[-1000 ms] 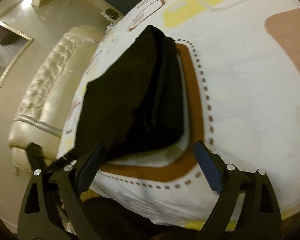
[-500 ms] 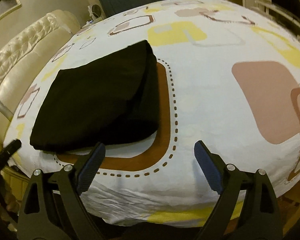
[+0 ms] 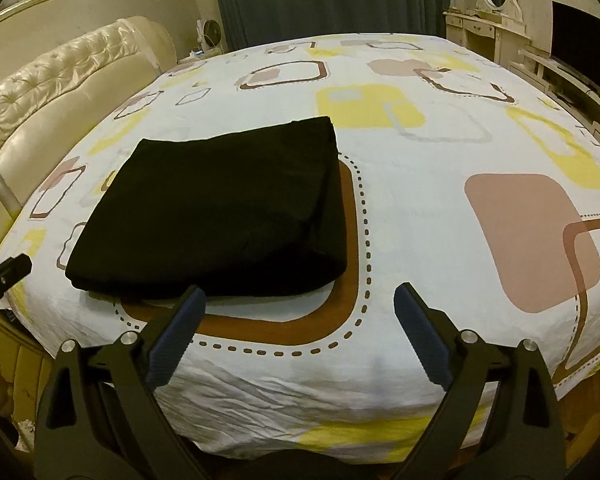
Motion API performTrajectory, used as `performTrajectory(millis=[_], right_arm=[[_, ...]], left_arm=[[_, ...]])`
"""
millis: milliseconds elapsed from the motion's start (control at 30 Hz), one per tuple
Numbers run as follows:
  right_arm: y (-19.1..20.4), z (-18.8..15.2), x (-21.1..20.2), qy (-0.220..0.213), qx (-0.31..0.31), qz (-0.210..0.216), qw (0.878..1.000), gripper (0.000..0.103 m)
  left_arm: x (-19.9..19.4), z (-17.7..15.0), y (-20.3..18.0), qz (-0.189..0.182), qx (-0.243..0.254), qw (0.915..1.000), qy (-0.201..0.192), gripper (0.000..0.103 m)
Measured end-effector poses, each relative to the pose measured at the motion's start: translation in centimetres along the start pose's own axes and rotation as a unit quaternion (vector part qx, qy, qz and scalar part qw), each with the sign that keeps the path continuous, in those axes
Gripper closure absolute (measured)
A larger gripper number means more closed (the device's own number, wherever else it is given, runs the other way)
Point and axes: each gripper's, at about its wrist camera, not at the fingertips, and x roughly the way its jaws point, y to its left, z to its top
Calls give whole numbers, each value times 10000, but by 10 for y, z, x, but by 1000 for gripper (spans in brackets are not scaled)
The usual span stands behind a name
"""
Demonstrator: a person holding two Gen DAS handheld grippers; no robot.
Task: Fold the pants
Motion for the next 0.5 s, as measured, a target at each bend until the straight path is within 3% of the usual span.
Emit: performTrajectory(millis=[233,500], right_arm=[[5,-2,1,-13,5,29,10000,8],[5,-1,-2,-94,34,60,9999,8]], left_arm=[[5,-3,-3,-28,-86,9999,82,17],[0,-5,-10,136,75,9998,-102,17]])
